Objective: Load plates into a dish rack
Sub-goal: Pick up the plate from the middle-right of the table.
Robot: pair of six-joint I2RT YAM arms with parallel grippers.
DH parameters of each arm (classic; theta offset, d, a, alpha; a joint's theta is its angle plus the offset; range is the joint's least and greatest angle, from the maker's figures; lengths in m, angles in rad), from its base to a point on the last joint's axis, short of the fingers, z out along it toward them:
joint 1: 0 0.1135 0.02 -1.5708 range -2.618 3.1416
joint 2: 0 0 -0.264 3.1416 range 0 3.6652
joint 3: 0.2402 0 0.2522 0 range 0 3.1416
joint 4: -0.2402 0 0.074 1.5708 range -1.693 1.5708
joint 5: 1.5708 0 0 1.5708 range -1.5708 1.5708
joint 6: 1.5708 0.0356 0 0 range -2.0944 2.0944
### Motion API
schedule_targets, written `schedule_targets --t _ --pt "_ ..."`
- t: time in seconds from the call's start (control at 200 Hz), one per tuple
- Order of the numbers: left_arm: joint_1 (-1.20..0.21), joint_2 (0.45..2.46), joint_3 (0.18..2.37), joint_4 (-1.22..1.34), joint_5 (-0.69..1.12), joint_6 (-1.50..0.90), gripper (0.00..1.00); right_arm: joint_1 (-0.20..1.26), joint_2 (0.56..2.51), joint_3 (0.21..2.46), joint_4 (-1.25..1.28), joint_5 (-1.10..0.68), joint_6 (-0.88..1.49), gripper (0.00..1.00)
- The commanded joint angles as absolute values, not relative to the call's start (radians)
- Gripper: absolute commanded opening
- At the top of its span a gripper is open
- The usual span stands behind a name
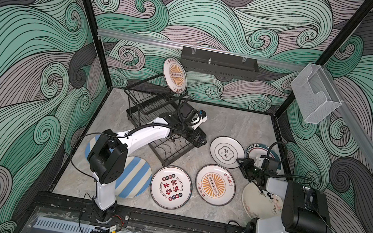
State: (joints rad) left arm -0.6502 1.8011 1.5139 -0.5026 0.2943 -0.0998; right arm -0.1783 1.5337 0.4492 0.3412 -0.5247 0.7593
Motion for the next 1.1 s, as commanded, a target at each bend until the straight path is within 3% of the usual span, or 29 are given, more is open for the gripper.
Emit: schedule_targets --t 0.0,0.185,0.365,0.656,1.096 --pt "-0.644 1.759 1.509 -0.525 0.273 -0.096 0.99 -0.182 1.578 0.437 0.327 -0.506 0.770 0.44" --pt "-0.640 1.744 1.502 -0.522 0.248 -0.100 0.99 -0.182 1.590 0.437 0.350 -0.513 0.781 0.34" --pt "-0.637 1.718 1.479 -0.512 0.207 -0.114 0.99 -0.181 1.583 0.443 0.342 -0.512 0.771 0.16" --pt "-0.637 1.705 1.462 -0.492 0.203 -0.124 0.98 -0.182 1.541 0.468 0.309 -0.515 0.770 0.01" --pt "-0.634 1.702 1.465 -0.480 0.215 -0.132 0.99 -0.183 1.398 0.530 0.181 -0.508 0.730 0.00"
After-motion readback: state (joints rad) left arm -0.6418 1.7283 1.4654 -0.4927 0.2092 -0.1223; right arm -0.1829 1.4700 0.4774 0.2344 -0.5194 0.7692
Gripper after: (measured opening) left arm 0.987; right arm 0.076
